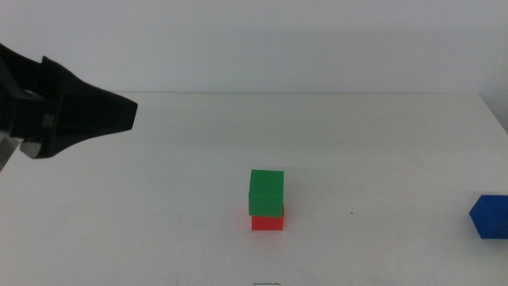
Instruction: Stack red cubes first, then green, then blue cubes in a specific spot.
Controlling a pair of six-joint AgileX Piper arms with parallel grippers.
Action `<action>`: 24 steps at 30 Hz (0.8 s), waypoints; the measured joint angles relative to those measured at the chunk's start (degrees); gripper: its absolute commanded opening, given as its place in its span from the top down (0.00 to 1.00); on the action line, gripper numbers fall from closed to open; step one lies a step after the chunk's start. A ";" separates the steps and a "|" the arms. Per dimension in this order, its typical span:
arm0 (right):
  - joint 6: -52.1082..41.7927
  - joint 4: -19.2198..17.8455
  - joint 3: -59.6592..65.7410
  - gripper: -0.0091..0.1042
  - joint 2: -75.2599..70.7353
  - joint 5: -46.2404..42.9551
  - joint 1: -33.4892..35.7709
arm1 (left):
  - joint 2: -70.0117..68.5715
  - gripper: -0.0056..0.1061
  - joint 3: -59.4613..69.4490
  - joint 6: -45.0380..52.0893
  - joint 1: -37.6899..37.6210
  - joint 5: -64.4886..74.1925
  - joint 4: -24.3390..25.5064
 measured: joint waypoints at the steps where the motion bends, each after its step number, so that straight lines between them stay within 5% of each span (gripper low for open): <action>1: 0.36 0.14 -2.53 0.23 3.18 1.74 0.00 | 0.00 0.12 0.00 0.00 0.00 0.00 0.00; 9: 2.49 4.00 -28.69 0.23 29.76 21.33 0.00 | 0.00 0.12 0.00 0.00 0.00 0.00 -0.02; 19: 2.47 4.78 -37.16 0.23 45.40 23.29 0.00 | 0.00 0.12 0.00 0.00 0.00 0.00 -0.07; 24: 2.24 1.96 -44.88 0.23 51.88 31.90 0.00 | 0.00 0.12 0.00 0.00 0.00 0.00 -0.14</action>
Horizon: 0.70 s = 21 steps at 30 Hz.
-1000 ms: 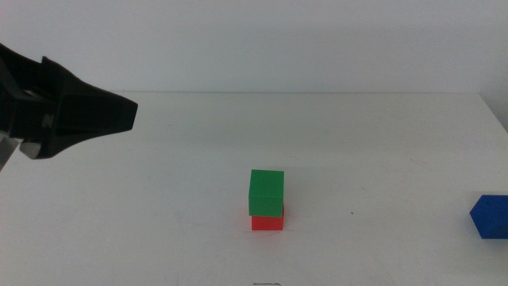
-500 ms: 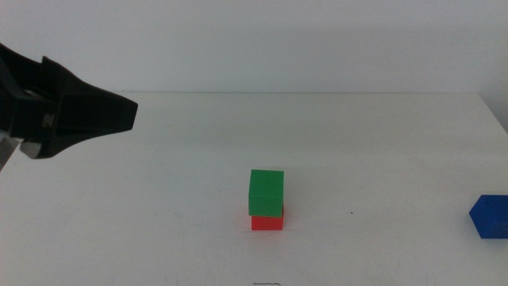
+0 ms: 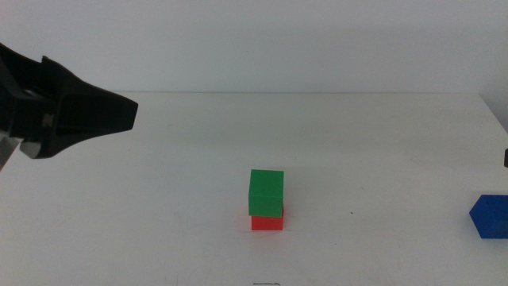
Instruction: Stack red cubes first, then green, then blue cubes in a specific spot.
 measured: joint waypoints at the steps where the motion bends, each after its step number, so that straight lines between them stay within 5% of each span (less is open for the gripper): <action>1: -0.02 -0.36 -2.49 0.23 1.85 2.82 0.00 | 0.00 0.12 0.00 0.00 0.00 0.00 0.00; 4: -1.39 -1.29 -12.21 0.23 9.75 15.05 0.00 | 0.00 0.12 0.00 0.00 0.00 0.00 0.00; 9: -5.08 -1.27 -20.73 0.23 18.73 23.21 -1.41 | 0.00 0.12 0.00 0.00 0.00 0.00 0.00; 21: -12.89 1.27 -23.30 0.23 32.65 22.96 -11.37 | 0.00 0.12 0.00 0.00 0.00 0.00 0.00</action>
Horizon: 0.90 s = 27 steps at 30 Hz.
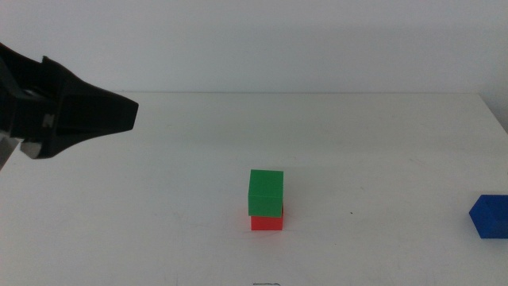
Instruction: Stack red cubes first, then green, then blue cubes in a specific spot.
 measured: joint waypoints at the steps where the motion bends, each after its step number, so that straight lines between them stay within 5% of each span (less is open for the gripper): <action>1: -0.76 -0.05 0.00 0.23 1.04 -0.92 -0.06 | 0.00 0.12 0.00 0.00 0.00 0.00 0.00; 20: -4.07 0.08 -0.27 0.26 18.27 -6.82 -0.06 | 0.00 0.12 0.00 0.00 0.00 0.00 0.00; 22: -4.07 0.03 -0.27 0.38 19.59 -7.12 -0.06 | 0.00 0.12 0.00 0.00 0.00 0.00 0.00; 27: -4.31 0.02 -0.29 0.93 20.58 -7.17 0.08 | 0.00 0.12 0.00 0.00 0.00 0.00 0.00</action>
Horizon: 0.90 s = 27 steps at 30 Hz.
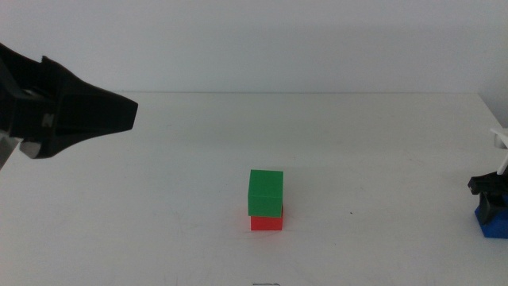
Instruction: Stack red cubes first, then green, then blue cubes in a specific spot.
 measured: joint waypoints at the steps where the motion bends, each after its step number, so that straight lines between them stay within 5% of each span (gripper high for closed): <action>1: 0.00 0.00 -0.05 0.93 -0.48 0.43 0.32 | 0.00 0.12 0.00 0.00 0.00 0.00 0.00; 8: 11.04 -0.24 -8.61 0.93 -8.33 10.82 11.61 | 0.00 0.12 0.00 0.00 0.00 0.00 0.00; 13: 25.44 -0.43 -20.14 0.93 -9.35 11.93 24.73 | 0.00 0.12 0.00 0.00 0.00 0.05 -0.02; 20: 33.30 -0.16 -31.35 0.93 -1.71 12.65 41.91 | 0.00 0.12 0.00 0.00 0.00 0.00 -0.02; 27: 37.47 -0.41 -35.65 0.93 2.05 12.76 48.67 | 0.00 0.12 0.00 0.00 0.00 0.00 -0.02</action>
